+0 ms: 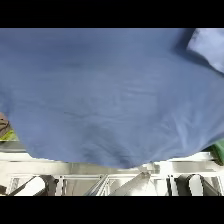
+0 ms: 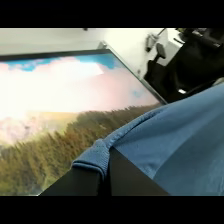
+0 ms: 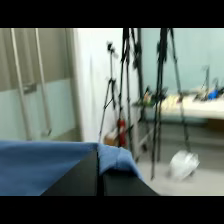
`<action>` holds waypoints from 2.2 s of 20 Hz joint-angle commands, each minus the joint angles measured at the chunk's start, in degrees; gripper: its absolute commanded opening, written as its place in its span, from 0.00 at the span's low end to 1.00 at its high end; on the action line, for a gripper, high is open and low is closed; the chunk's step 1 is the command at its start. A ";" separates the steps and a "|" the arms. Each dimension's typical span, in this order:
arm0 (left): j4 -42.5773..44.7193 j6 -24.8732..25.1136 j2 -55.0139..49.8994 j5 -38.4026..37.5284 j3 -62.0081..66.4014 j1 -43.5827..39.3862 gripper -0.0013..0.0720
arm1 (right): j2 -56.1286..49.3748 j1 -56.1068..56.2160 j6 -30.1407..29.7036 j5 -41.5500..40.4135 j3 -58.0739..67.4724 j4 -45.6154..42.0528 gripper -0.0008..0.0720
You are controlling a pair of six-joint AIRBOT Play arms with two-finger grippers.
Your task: Fold the shirts.
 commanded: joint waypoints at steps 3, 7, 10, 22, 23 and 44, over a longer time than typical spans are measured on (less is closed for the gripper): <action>6.54 2.23 -12.48 0.52 -7.15 -5.49 0.05 | -19.85 13.44 -2.95 5.18 -6.12 -3.82 0.04; 12.57 5.05 -22.01 -3.04 -11.23 -9.94 0.05 | -33.88 23.52 -8.35 -1.92 -7.10 -3.67 0.04; 13.38 7.04 -30.71 -6.43 -11.74 -12.41 0.05 | -43.21 28.52 -10.82 -9.40 -7.10 -2.99 0.04; 13.33 -0.61 -61.00 -9.55 15.02 -17.97 0.05 | -64.78 29.68 -9.42 -15.65 -3.85 13.35 0.04; 13.33 -0.92 -61.88 -9.92 16.04 -17.99 0.05 | -65.26 29.29 -5.84 -15.61 -2.82 13.31 0.04; 19.45 8.31 -51.87 -6.82 -4.04 -14.08 0.04 | -58.84 30.56 13.68 -16.22 0.07 -34.51 0.04</action>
